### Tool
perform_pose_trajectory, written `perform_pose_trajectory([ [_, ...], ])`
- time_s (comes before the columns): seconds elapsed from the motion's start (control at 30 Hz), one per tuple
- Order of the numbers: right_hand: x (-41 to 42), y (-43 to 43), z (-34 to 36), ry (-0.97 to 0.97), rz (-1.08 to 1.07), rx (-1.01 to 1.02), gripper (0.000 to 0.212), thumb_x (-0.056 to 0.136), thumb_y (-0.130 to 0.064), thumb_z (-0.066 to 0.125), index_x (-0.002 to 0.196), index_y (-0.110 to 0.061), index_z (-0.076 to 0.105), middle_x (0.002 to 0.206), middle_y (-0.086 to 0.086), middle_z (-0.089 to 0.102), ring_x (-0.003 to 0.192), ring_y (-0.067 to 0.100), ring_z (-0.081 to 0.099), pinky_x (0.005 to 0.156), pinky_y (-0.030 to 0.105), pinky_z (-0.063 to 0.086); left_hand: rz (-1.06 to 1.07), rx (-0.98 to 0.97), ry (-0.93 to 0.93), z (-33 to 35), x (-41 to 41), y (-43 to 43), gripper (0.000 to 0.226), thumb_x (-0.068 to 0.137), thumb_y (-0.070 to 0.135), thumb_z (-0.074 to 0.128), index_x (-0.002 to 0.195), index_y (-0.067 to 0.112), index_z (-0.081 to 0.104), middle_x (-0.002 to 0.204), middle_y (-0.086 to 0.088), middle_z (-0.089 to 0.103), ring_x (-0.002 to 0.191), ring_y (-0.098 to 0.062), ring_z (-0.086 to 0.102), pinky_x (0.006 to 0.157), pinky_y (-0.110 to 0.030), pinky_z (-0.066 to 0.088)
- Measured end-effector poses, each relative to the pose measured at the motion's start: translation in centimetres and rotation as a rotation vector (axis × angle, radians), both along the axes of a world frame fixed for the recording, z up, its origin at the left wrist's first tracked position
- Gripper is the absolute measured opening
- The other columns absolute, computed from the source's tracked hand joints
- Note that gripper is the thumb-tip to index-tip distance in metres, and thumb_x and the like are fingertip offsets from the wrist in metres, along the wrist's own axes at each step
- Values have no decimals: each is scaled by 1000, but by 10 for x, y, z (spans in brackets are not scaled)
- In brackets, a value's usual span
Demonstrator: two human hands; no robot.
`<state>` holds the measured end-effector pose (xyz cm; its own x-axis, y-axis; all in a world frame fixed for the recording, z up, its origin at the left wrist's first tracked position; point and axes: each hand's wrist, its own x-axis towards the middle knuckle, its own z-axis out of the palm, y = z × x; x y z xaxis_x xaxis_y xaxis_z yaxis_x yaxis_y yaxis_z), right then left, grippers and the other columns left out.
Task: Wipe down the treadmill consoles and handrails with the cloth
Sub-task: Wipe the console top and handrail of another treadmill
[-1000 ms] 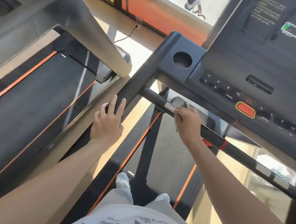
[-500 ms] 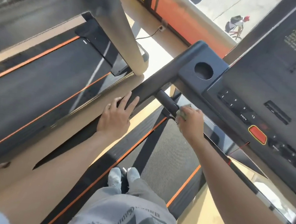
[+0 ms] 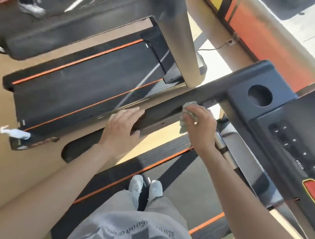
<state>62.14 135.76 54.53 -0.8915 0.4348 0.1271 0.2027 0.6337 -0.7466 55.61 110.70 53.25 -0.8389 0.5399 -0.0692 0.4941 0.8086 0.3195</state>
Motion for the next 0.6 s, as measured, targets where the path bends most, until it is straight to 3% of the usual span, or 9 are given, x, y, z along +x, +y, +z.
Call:
perform_pose_trajectory([
  [0.07,-16,-7,-2,56,21,35,19,94,-18,67,111,-15,75,122,-2,69,111,15,55,95,9,35,137,-63,15,1,8,-33,67,90,40,70,150,27,44,153,4,48,141,-22,43,116,-51,35],
  [0.23,-28,-41,-37,18,129,137,12,92,-11,67,99,-10,77,127,10,68,113,33,53,95,38,47,433,-293,-80,-12,24,-98,89,82,82,49,151,28,41,156,-1,45,140,-31,44,110,-53,35],
  [0.37,-21,-77,-50,55,258,223,11,86,-1,71,92,-8,77,118,12,72,101,33,58,84,42,55,482,-305,-149,-20,30,-101,85,82,86,38,150,35,38,148,7,51,131,-28,49,105,-49,33],
  [0.6,-8,-159,-46,19,732,83,46,74,9,76,117,-9,72,123,6,71,107,32,64,85,43,59,409,-256,-215,-21,29,-114,84,87,78,46,156,34,28,152,8,46,136,-23,43,108,-46,30],
])
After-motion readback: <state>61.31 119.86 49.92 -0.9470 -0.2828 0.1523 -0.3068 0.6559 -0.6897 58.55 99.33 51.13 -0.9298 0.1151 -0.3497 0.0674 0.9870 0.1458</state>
